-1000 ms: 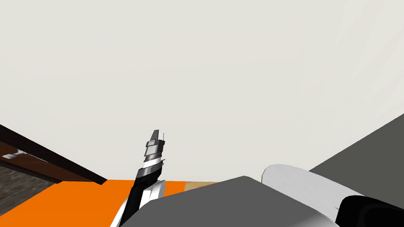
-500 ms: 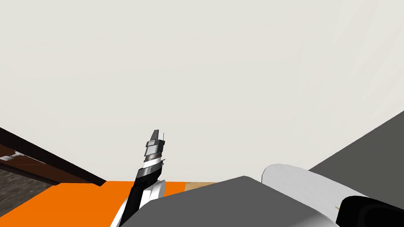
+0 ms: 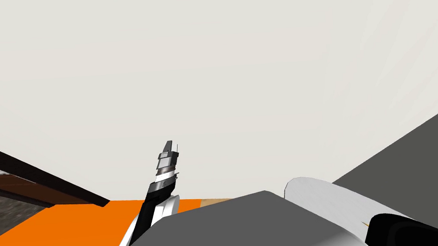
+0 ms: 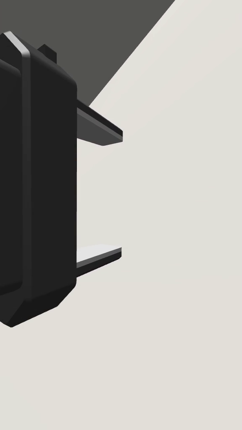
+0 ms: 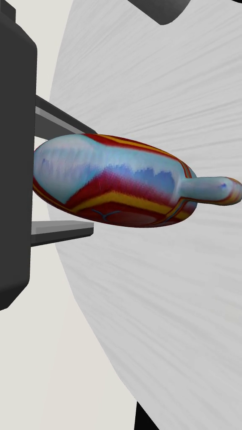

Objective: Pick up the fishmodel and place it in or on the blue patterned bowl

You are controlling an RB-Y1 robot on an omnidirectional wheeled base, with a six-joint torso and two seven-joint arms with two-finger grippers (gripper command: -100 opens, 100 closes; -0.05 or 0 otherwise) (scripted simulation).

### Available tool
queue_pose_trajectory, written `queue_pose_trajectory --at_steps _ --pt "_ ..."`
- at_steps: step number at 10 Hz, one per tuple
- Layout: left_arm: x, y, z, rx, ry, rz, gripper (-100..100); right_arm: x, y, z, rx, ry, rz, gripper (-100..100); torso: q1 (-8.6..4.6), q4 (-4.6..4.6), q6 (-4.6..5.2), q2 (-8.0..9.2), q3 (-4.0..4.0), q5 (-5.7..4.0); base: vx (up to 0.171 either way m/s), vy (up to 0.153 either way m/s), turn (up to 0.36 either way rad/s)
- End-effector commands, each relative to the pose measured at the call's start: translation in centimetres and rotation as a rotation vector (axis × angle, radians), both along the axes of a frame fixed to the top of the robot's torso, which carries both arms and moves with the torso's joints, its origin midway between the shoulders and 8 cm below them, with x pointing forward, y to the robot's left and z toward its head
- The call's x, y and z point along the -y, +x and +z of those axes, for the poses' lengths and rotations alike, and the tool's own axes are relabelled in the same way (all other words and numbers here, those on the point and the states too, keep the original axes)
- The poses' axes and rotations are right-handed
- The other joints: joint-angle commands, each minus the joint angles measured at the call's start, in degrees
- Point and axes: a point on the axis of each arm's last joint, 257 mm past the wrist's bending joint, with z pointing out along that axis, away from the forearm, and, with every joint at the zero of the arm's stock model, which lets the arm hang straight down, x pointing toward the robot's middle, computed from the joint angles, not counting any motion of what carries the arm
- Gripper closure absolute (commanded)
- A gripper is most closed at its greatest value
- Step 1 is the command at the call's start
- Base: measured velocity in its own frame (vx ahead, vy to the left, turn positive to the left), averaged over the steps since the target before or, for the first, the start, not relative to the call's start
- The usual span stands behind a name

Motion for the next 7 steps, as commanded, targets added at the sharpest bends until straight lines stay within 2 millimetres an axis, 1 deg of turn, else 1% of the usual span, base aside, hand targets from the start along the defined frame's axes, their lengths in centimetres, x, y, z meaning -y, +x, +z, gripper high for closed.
queue_pose_trajectory --at_steps 1,2,3,5,6,7 --pt "0.0 0.0 0.0 0.000 0.000 0.000 0 0.4 1.9 0.4 0.026 0.012 0.036 100 0.00 0.00 0.00 0.00 0.00 0.00 0.036 -0.019 0.050" --pt "0.0 0.0 0.0 0.000 0.000 0.000 0 0.4 1.9 0.4 0.026 0.012 0.036 100 -0.04 -0.02 -0.03 -0.09 -0.05 -0.01 0.032 -0.018 0.028" --pt "0.0 0.0 0.0 0.000 0.000 0.000 0 0.5 3.4 0.9 0.044 0.021 0.070 100 -0.05 -0.06 0.03 -0.06 -0.06 -0.02 0.034 -0.020 0.013" --pt "0.0 0.0 0.0 0.000 0.000 0.000 0 0.7 4.9 1.4 0.060 0.031 0.106 100 -0.04 -0.07 -0.07 -0.08 -0.08 0.01 0.021 -0.018 0.036" --pt "0.0 0.0 0.0 0.000 0.000 0.000 0 0.9 6.3 2.0 0.073 0.040 0.142 100 -0.02 -0.08 -0.06 -0.05 -0.07 0.01 0.016 -0.021 0.035" --pt "0.0 0.0 0.0 0.000 0.000 0.000 0 1.0 6.9 2.3 0.079 0.044 0.159 100 -0.02 -0.08 -0.13 -0.06 -0.07 0.02 0.014 -0.023 0.045"
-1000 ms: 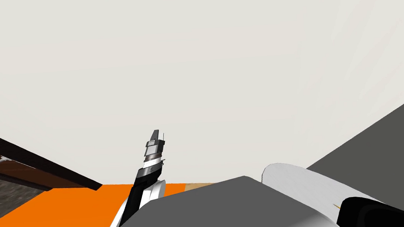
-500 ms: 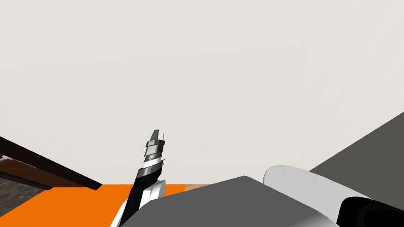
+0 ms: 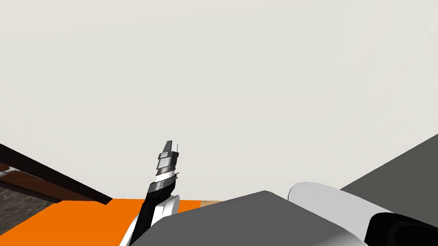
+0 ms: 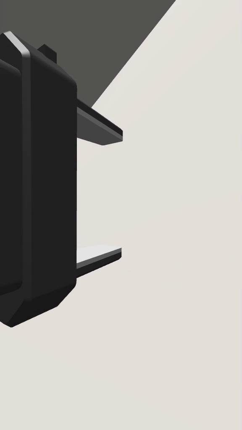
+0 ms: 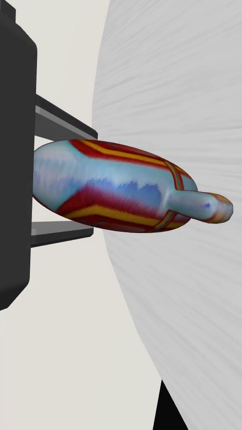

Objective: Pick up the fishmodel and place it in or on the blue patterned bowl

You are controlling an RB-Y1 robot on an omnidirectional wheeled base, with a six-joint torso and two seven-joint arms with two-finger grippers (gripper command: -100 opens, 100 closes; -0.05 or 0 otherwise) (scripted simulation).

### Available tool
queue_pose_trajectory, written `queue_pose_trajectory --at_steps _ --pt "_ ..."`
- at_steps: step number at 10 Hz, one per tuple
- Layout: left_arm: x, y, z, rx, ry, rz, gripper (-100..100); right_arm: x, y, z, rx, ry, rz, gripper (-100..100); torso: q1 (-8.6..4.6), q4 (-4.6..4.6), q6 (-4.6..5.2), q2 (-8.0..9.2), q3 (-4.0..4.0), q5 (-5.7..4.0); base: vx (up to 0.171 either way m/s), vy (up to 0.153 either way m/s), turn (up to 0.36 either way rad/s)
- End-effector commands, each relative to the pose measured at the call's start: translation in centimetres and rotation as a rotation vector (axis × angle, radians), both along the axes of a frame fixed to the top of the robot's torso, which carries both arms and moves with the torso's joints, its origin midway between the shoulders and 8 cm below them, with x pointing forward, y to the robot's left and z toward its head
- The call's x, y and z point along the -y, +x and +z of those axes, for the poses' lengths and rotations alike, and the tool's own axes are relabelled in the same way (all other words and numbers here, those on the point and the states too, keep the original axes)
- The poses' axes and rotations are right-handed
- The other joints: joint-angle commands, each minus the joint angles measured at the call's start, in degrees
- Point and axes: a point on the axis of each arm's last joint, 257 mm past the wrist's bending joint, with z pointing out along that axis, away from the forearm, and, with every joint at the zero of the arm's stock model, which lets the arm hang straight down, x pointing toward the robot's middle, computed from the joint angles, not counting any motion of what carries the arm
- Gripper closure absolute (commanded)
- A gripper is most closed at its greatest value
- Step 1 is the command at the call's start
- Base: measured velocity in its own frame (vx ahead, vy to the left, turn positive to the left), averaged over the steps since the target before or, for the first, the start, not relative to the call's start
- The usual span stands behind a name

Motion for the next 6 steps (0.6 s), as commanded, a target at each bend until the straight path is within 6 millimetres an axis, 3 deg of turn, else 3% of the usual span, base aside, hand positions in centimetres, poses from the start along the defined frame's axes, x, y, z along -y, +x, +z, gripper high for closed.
queue_pose_trajectory --at_steps 1,4,6 --pt "0.0 0.0 0.0 0.000 0.000 0.000 0 0.1 1.0 0.5 0.010 0.009 0.033 100 0.00 0.00 0.00 0.00 0.00 0.00 0.008 -0.020 0.044" --pt "0.0 0.0 0.0 0.000 0.000 0.000 0 0.3 3.4 1.9 0.027 0.032 0.105 100 0.06 -0.01 -0.03 0.08 0.03 0.04 -0.011 -0.013 0.048" --pt "0.0 0.0 0.0 0.000 0.000 0.000 0 1.0 3.3 2.7 0.017 0.038 0.117 100 0.14 -0.01 0.01 0.17 0.07 0.04 -0.062 0.017 0.057"
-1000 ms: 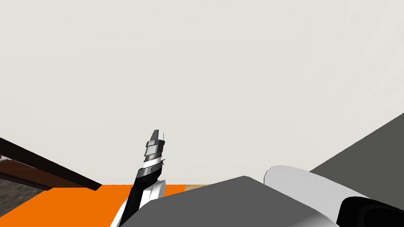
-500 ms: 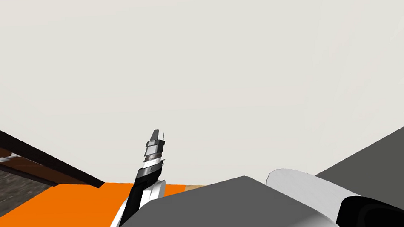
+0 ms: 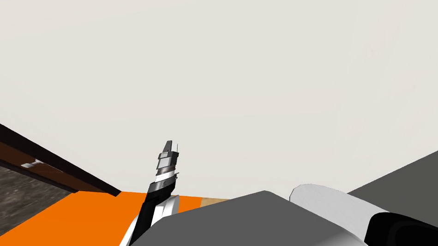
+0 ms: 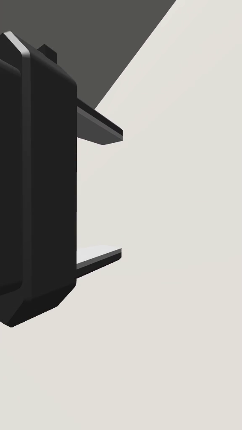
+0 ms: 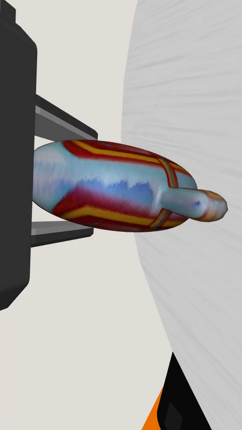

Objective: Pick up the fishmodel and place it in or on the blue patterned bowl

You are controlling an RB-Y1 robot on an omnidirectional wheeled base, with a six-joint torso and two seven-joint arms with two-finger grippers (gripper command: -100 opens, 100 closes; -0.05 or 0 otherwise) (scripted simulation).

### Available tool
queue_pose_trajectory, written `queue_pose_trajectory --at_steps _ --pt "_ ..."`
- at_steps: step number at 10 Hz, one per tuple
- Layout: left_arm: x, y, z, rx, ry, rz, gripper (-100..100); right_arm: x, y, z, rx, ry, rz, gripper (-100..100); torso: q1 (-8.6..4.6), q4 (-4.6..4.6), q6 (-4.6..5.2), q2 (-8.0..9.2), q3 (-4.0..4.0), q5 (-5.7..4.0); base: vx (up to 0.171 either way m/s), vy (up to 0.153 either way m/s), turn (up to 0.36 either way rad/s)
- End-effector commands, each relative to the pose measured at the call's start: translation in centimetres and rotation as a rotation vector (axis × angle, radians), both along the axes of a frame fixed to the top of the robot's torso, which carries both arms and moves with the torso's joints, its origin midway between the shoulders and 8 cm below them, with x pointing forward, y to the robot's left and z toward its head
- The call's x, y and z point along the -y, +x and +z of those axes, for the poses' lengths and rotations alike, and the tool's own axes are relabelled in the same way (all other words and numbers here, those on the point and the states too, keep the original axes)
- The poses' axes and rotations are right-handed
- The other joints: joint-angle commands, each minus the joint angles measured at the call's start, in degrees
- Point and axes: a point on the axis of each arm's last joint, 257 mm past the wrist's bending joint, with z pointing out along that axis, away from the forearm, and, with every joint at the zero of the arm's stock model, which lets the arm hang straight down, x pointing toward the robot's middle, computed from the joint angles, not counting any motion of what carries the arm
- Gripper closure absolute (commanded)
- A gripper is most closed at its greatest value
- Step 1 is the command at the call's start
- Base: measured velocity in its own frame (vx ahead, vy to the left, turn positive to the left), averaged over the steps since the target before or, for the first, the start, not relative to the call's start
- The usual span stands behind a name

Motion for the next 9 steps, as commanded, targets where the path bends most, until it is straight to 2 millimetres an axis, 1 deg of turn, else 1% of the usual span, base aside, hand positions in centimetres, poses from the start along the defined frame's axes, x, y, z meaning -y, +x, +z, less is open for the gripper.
queue_pose_trajectory --at_steps 1,2,3,4,5,6,7,9 --pt "0.0 0.0 0.0 0.000 0.000 0.000 0 0.9 -1.1 0.7 -0.020 -0.005 -0.008 100 0.00 0.00 0.00 0.00 0.00 0.00 -0.136 0.044 0.040" --pt "0.0 0.0 0.0 0.000 0.000 0.000 0 2.0 -2.3 1.3 -0.039 -0.019 -0.023 100 0.07 0.02 0.09 0.22 0.12 0.02 -0.164 0.057 0.022" --pt "0.0 0.0 0.0 0.000 0.000 0.000 0 2.6 -3.0 1.7 -0.049 -0.028 -0.032 100 0.12 0.05 0.14 0.41 0.22 0.04 -0.189 0.058 0.009" --pt "0.0 0.0 0.0 0.000 0.000 0.000 0 4.0 -4.5 2.5 -0.072 -0.049 -0.053 100 0.14 0.08 0.17 0.54 0.30 0.06 -0.223 0.046 0.028" --pt "0.0 0.0 0.0 0.000 0.000 0.000 0 4.0 -4.5 2.5 -0.072 -0.049 -0.053 100 0.10 0.10 0.23 0.71 0.39 0.07 -0.163 0.028 -0.009" --pt "0.0 0.0 0.0 0.000 0.000 0.000 0 5.5 -6.2 3.4 -0.096 -0.073 -0.076 100 0.10 0.12 0.19 0.56 0.34 0.08 -0.156 0.039 0.028" --pt "0.0 0.0 0.0 0.000 0.000 0.000 0 5.5 -6.2 3.4 -0.096 -0.073 -0.076 100 0.11 0.11 0.18 0.50 0.30 0.10 -0.107 0.019 0.012" --pt "0.0 0.0 0.0 0.000 0.000 0.000 0 6.9 -7.8 4.4 -0.119 -0.098 -0.099 100 0.06 0.08 0.21 0.19 0.14 0.13 -0.087 0.005 0.011"
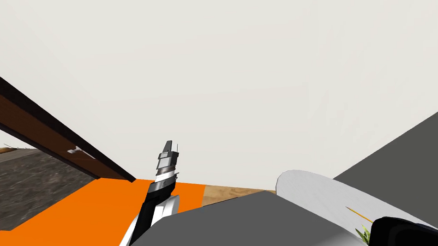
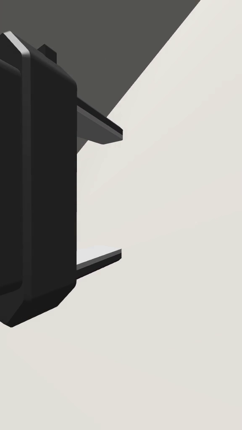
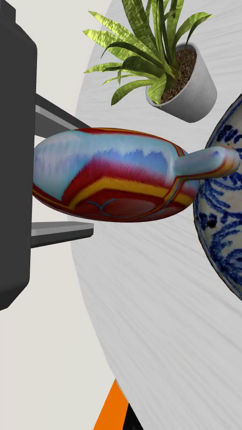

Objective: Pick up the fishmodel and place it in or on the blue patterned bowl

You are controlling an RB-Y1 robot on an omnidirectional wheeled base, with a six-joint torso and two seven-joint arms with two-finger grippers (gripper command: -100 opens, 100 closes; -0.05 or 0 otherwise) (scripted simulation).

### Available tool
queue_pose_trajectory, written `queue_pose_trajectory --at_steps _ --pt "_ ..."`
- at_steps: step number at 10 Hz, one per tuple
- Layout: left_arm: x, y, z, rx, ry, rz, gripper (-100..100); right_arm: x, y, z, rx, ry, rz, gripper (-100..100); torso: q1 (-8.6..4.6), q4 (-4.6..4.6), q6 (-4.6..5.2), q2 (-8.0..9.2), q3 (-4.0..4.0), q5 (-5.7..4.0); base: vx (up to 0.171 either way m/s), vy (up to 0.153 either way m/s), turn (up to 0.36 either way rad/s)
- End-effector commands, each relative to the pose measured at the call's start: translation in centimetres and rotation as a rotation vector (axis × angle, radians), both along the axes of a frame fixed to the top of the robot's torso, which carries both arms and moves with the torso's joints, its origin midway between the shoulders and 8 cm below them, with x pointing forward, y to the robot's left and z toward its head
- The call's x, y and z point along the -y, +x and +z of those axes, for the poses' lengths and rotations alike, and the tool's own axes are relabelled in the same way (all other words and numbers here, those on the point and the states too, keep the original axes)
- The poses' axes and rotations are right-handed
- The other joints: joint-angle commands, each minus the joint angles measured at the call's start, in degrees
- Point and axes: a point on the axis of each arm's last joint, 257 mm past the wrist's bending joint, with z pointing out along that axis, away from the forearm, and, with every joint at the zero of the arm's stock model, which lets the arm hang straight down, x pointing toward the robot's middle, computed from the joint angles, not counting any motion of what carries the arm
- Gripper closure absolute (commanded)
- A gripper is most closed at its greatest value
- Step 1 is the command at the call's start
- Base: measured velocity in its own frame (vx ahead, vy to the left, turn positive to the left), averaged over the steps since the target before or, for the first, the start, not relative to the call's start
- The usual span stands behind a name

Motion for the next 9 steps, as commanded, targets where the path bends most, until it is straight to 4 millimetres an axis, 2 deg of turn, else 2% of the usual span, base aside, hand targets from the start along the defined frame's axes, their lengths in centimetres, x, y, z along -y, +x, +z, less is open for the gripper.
queue_pose_trajectory --at_steps 1,2,3,5,6,9 --pt "0.0 0.0 0.0 0.000 0.000 0.000 0 2.1 -2.4 1.5 -0.029 -0.037 -0.033 100 0.00 0.00 0.00 0.00 0.00 0.00 -0.180 0.037 0.036" --pt "0.0 0.0 0.0 0.000 0.000 0.000 0 2.1 -2.4 1.5 -0.029 -0.037 -0.033 100 0.13 0.02 0.09 0.27 0.13 0.10 -0.168 0.023 -0.013" --pt "0.0 0.0 0.0 0.000 0.000 0.000 0 3.8 -4.4 2.9 -0.057 -0.071 -0.060 100 0.13 0.07 0.09 0.29 0.18 0.06 -0.180 0.008 0.018" --pt "0.0 0.0 0.0 0.000 0.000 0.000 0 3.3 -4.0 2.6 -0.054 -0.066 -0.055 100 0.17 0.09 0.12 0.30 0.19 0.09 -0.108 0.018 -0.009" --pt "0.0 0.0 0.0 0.000 0.000 0.000 0 3.3 -4.3 2.6 -0.058 -0.068 -0.056 -100 0.16 0.06 0.04 -0.01 0.03 0.08 -0.015 0.002 -0.007" --pt "0.0 0.0 0.0 0.000 0.000 0.000 0 3.3 -4.3 2.6 -0.059 -0.068 -0.057 -100 0.12 -0.04 0.01 -0.39 -0.20 0.08 -0.002 0.000 0.000"
